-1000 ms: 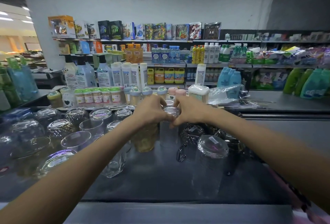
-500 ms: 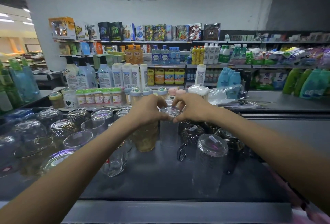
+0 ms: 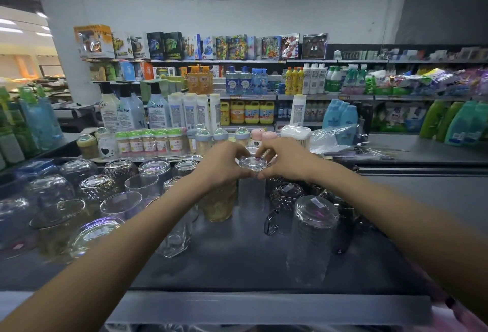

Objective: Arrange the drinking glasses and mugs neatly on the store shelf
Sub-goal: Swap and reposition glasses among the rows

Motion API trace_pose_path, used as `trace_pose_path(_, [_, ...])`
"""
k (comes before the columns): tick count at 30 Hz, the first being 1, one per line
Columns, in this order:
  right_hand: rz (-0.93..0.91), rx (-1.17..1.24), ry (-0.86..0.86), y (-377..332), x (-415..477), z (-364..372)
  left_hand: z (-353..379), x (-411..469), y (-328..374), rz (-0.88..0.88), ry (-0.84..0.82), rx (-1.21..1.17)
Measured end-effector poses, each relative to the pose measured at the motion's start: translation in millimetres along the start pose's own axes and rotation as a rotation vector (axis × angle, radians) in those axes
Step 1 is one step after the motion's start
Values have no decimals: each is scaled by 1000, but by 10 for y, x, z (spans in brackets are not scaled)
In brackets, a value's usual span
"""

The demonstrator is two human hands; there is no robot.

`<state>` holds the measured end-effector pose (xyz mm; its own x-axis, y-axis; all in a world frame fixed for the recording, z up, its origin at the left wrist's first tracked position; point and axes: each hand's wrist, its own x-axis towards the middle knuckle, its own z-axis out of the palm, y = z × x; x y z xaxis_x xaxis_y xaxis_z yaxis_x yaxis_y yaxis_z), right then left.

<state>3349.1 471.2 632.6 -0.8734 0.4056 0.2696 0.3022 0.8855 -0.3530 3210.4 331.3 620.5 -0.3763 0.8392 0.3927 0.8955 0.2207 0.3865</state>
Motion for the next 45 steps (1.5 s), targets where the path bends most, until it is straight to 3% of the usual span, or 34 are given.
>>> trace_pose_path(12, [9,-19,-19,-21,-80,-35,59,-33,-14,-11,25,36])
trace_pose_path(18, [-5,65,175,-151,-578,-329,-84,-336,158,45,183,135])
trace_pose_path(24, [17,305,504,-288,-1599,-330,-1,-1138,603,105,290,-349])
trace_pose_path(29, [172,252,646,-269,-2114,47,438,-1521,816,62,220,-532])
trace_pose_path(37, [267,62,504,-320,-2054,309,963,-1563,915,-35,153,-595])
trace_pose_path(41, [262,148,586,-384,-2046,286,937,-1623,991,-63,166,-676])
trace_pose_path(45, [175,292,555,-536,-2118,237,746,-1821,957,-66,239,-713])
